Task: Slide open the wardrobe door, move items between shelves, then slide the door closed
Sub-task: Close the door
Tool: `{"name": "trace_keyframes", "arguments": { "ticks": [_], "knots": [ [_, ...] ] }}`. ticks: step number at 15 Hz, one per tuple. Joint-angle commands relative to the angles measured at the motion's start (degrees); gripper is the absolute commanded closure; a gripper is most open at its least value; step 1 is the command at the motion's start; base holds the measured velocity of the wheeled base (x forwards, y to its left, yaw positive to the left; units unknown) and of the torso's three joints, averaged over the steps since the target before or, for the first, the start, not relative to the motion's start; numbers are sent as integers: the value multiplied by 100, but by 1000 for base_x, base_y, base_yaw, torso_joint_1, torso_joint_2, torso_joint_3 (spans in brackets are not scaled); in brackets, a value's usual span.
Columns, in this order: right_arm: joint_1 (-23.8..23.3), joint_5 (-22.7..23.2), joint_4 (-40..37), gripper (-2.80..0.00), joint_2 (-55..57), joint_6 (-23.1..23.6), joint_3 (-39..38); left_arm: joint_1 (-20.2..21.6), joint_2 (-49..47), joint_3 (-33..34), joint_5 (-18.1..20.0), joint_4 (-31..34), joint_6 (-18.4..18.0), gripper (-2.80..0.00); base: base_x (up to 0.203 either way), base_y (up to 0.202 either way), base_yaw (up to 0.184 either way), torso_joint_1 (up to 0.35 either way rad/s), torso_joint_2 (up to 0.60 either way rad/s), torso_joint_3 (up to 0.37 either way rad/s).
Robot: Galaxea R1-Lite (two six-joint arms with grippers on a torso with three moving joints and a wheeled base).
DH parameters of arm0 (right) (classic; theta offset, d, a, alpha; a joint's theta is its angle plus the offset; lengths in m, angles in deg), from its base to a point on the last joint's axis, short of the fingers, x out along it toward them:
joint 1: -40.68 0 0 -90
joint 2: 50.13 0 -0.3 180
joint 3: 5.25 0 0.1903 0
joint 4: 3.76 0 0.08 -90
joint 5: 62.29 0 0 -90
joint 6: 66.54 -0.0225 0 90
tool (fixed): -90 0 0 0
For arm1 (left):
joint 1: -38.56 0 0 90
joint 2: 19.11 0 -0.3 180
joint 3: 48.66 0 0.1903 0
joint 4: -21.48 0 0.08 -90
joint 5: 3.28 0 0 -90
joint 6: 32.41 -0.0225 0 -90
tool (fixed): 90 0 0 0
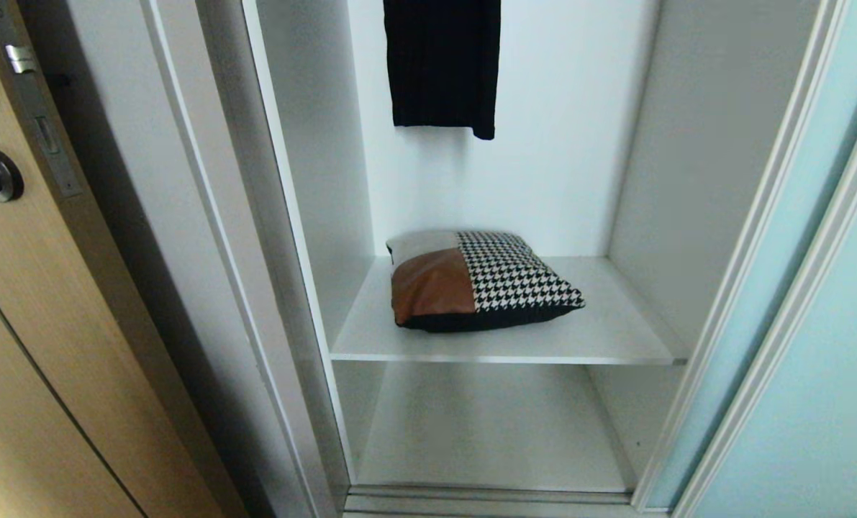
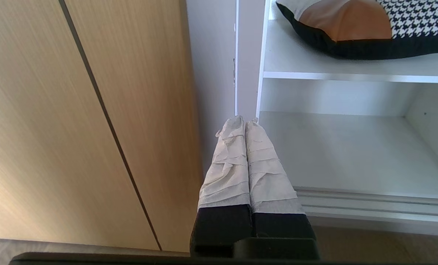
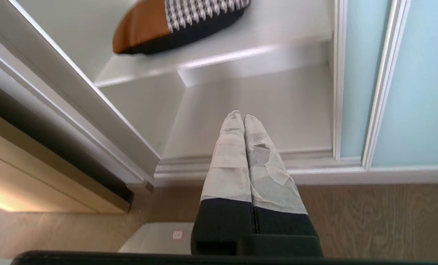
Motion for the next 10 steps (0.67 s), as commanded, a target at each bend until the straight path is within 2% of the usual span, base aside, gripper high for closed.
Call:
{"name": "trace_keyframes", "arguments": {
  "ticks": [1,10],
  "knots": [
    [-13,9,1,0,78,3,125,3,-22,1,0,7,0,0,0,0,0,0,0,0],
    [-219,-45,-110,0,691,442,1328,3,-19,1,0,7,0,0,0,0,0,0,0,0]
  ]
}}
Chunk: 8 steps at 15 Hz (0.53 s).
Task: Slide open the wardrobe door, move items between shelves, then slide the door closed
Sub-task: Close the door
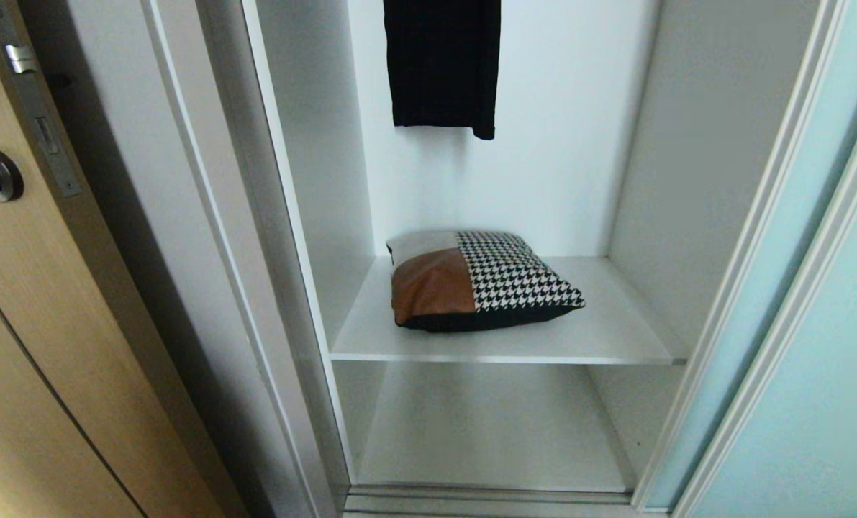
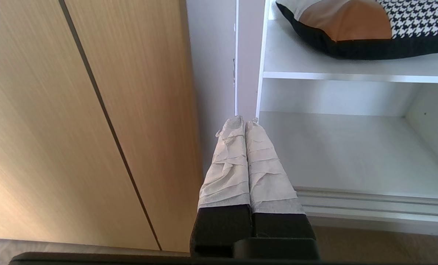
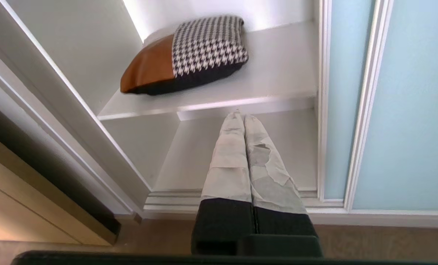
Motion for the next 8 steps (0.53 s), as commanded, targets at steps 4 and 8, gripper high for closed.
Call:
{"name": "trace_keyframes", "arguments": {
  "ticks": [4,8],
  "knots": [
    [-689,-384,-26,0,742,42,735,3,-19,1,0,2,0,0,0,0,0,0,0,0],
    [-1306,-162,-198,0,879,546,1261,3,-20,1,0,2,0,0,0,0,0,0,0,0]
  ]
}}
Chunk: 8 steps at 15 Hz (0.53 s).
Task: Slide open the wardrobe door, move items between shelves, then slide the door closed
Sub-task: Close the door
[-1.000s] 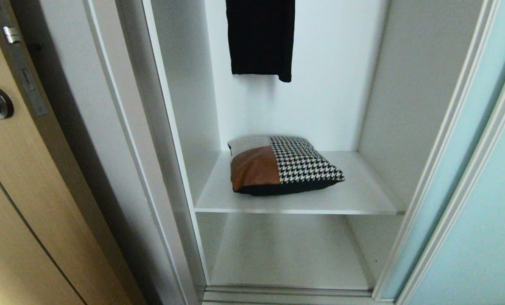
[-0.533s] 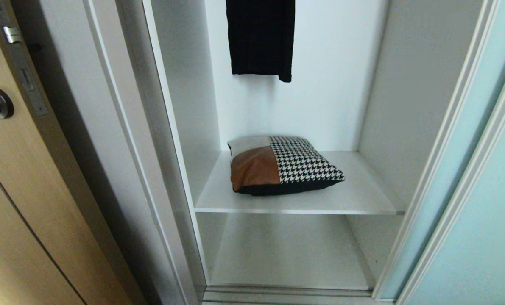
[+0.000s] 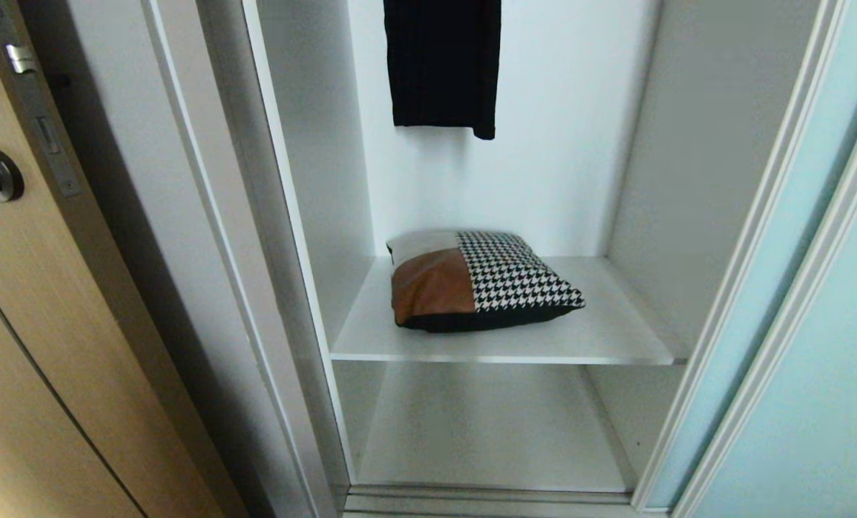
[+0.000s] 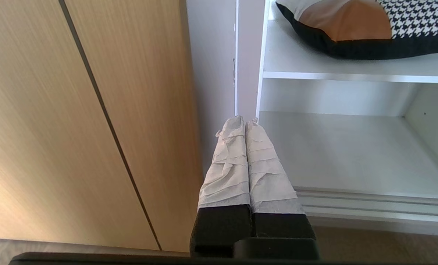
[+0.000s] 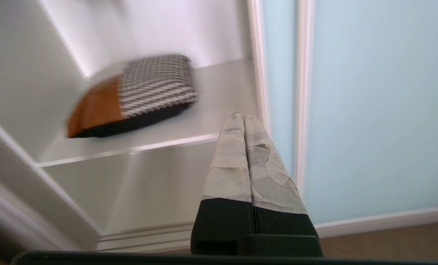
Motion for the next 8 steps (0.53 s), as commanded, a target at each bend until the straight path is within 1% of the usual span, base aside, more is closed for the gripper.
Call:
{"name": "trace_keyframes", "arguments": {
  "ticks": [1,3,4,5,7,8],
  "knots": [
    [-350,76,-83,0,197,166,140,3,-18,1,-2,2,-1,0,0,0,0,0,0,0],
    [-744,223,-40,0,507,385,149,3,-9,1,-2,2,-1,0,0,0,0,0,0,0],
    [-1014,392,19,0,663,476,153,3,-12,1,-2,2,-1,0,0,0,0,0,0,0],
    [-1415,751,124,0,860,593,156,3,-14,1,-2,2,-1,0,0,0,0,0,0,0],
    [-2202,1686,318,0,1263,850,146,3,-18,1,-2,2,-1,0,0,0,0,0,0,0],
    [-2601,2229,379,0,1478,927,155,3,-9,1,-2,2,-1,0,0,0,0,0,0,0]
  ]
}}
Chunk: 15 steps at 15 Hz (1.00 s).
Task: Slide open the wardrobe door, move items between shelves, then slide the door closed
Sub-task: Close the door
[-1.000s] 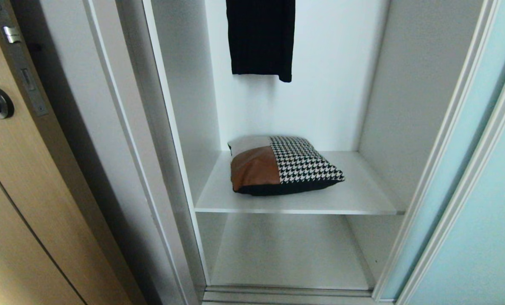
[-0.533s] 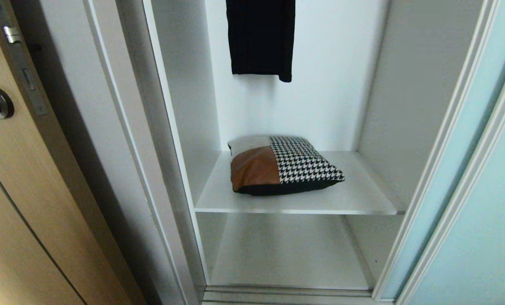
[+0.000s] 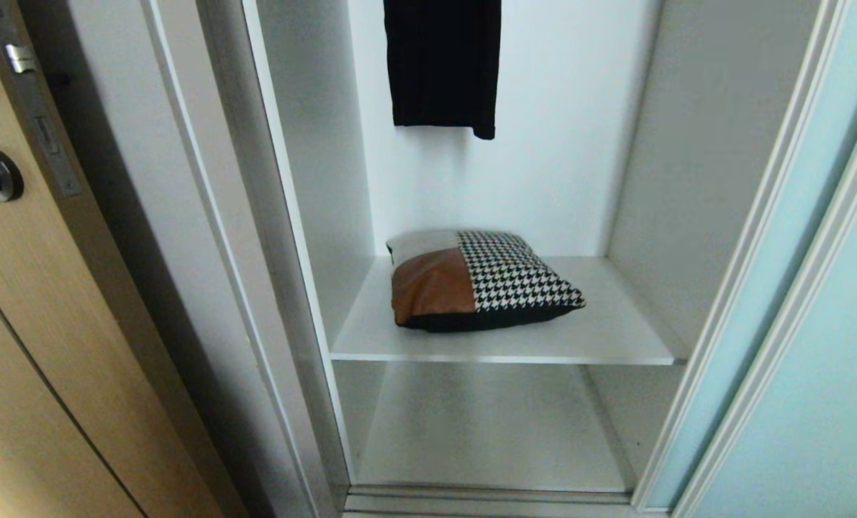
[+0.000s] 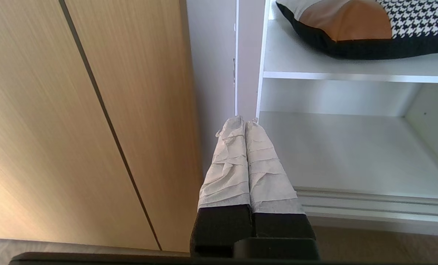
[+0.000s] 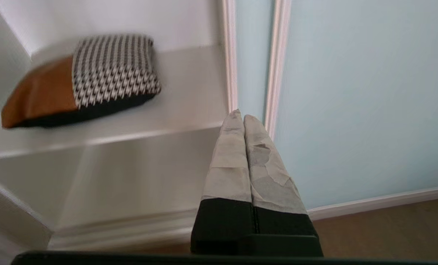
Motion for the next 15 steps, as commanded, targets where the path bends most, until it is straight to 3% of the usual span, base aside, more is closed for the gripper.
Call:
{"name": "trace_keyframes", "arguments": {
  "ticks": [1,3,6,9,11,15],
  "knots": [
    [-870,1179,81,0,643,80,41,3,-18,1,0,1,0,0,0,0,0,0,0,0],
    [-1480,2176,359,0,1083,160,136,3,-18,1,0,1,0,0,0,0,0,0,0,0],
    [-1964,2954,839,0,1608,193,180,-4,-17,1,0,1,0,0,0,0,0,0,0,0],
    [-2690,4182,1064,0,2102,266,259,3,-12,1,0,1,0,0,0,0,0,0,0,0],
    [-2779,4500,1042,0,2514,268,394,3,-17,1,0,1,0,0,0,0,0,0,0,0],
    [-2739,4575,990,0,3192,257,676,3,-18,1,0,1,0,0,0,0,0,0,0,0]
  ]
}}
